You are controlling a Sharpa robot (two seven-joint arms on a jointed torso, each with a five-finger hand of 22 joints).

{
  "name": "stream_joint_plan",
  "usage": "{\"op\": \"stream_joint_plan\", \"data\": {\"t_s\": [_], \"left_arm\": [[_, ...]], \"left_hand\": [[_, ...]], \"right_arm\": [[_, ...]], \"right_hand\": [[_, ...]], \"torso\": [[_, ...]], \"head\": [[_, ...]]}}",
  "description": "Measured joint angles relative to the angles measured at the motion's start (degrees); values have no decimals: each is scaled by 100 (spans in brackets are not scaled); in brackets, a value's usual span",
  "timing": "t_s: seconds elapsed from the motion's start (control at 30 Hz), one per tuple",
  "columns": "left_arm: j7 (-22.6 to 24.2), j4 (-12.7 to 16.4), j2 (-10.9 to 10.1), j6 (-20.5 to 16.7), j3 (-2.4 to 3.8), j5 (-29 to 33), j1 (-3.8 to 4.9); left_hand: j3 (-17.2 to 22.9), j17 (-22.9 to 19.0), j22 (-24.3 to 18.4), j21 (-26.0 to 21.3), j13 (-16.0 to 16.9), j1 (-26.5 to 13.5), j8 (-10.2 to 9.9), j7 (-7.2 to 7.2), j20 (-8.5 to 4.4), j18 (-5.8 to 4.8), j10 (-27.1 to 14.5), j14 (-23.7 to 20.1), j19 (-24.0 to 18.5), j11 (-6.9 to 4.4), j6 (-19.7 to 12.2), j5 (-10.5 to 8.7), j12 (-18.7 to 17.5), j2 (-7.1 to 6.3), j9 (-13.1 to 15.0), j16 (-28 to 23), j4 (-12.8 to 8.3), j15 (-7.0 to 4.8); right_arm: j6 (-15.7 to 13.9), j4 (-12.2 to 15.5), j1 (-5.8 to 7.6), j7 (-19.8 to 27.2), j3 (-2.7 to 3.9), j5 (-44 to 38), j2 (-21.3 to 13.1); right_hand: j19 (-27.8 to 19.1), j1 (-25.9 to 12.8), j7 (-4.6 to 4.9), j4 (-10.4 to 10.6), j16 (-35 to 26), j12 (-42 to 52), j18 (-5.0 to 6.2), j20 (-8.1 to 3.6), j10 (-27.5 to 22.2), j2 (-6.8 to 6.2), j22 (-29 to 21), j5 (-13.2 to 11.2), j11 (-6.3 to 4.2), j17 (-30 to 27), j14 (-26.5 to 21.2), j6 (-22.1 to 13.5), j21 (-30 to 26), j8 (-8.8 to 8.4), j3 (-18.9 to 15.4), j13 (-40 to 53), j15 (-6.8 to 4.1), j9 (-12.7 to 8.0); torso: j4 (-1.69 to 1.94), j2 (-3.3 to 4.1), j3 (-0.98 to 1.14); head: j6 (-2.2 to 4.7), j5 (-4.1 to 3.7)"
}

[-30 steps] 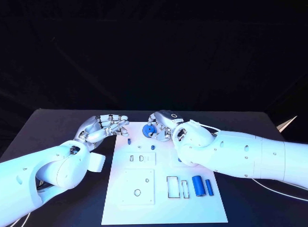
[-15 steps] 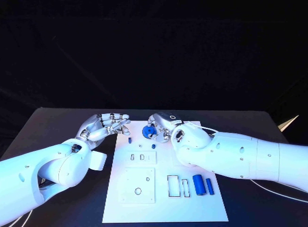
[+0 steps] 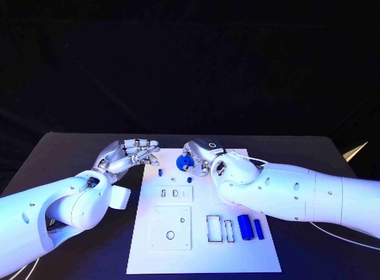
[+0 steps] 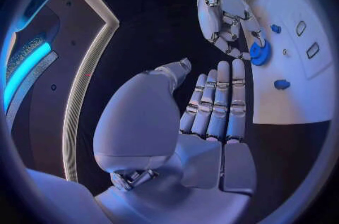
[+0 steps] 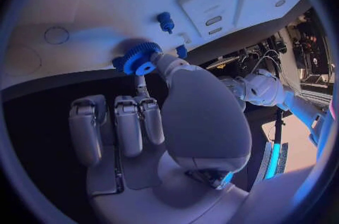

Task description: Assemble the parts on the task board

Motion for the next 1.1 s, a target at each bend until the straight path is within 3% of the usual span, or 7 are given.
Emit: {"op": "stream_joint_plan", "data": {"t_s": [0.27,0.47,0.6,0.77,1.1], "left_arm": [[-4,-9,-18,-1,0,0,0],[-8,-10,-9,0,-3,0,1],[-14,-15,-3,2,-2,0,1],[-21,-20,2,5,-1,0,1],[-33,-24,3,8,-1,0,1]], "left_hand": [[0,0,0,0,0,0,0,-7,0,0,0,-9,0,0,-8,0,0,0,-1,0,0,-9],[0,0,6,27,-1,0,0,-7,0,0,-20,-29,0,-21,-7,0,0,0,-1,0,0,11],[0,0,6,27,-1,0,0,-7,0,0,-20,-29,0,-21,-7,0,0,0,-1,0,0,11],[0,1,6,27,-1,0,0,-7,0,0,-20,-29,0,-21,-7,0,0,0,-2,0,0,11],[0,1,6,27,-2,0,0,-7,0,0,-20,-29,0,-21,-7,0,0,0,-2,0,0,11]], "right_arm": [[1,-35,-12,-66,-5,-102,15],[9,-58,-12,-90,-5,-141,42],[26,-80,-12,-90,-5,-140,50],[69,-95,-12,-72,-6,-105,60],[175,-104,-13,-29,-8,18,60]], "right_hand": [[0,-3,-1,-41,0,0,0,0,0,-4,0,-25,0,0,0,2,0,-35,40,0,0,0],[0,-90,-39,-78,0,0,0,0,0,-91,-1,-72,0,0,0,78,0,-103,111,0,0,4],[0,-305,5,-65,0,-34,0,26,7,-172,-1,-139,108,-1,2,-119,0,-329,158,-1,74,-27],[-1,-441,72,-62,0,-72,0,105,11,-270,-1,-357,154,-1,9,-241,0,-525,13,-1,114,-97],[-1,-567,72,4,0,-72,1,105,11,-214,-2,-381,154,-1,-11,-240,0,-570,-86,-1,134,-93]], "torso": [[-7,-2,3],[-13,-2,3],[-10,-4,3],[-3,-5,3],[-7,-2,4]], "head": [[4,2],[25,2],[33,-2],[34,-3],[34,9]]}}
